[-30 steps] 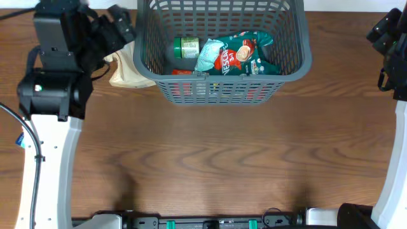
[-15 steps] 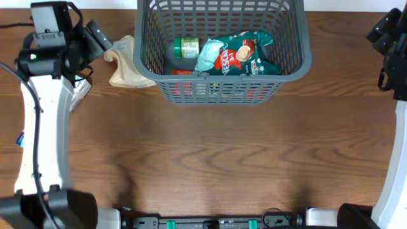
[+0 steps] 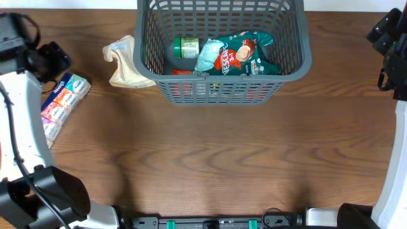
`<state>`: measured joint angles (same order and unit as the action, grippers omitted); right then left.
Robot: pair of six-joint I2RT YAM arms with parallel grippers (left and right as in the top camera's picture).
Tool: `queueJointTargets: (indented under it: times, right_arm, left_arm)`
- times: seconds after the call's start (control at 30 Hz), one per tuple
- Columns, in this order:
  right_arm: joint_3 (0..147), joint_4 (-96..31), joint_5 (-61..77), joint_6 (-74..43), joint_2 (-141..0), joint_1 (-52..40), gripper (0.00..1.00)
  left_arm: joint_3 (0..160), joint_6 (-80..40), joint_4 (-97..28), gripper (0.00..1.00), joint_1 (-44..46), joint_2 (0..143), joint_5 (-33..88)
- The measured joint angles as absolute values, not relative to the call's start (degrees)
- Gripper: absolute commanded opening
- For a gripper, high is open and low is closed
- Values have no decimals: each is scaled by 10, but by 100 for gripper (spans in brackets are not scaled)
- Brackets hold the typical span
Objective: Pack container
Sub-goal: 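Move the left gripper to the Kleenex tissue pack and grasp it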
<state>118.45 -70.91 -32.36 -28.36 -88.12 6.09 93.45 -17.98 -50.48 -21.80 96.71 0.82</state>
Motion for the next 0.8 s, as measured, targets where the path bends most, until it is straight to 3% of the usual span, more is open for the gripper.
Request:
queueJointTargets:
  times: [0.5, 0.8]
  right_arm:
    - [1185, -709, -324, -284, -881, 61, 99]
    - [1185, -709, -324, -284, -881, 61, 99]
  left_arm:
    - [916, 28, -525, 88, -262, 967, -106]
    - [904, 207, -526, 88, -262, 984, -76]
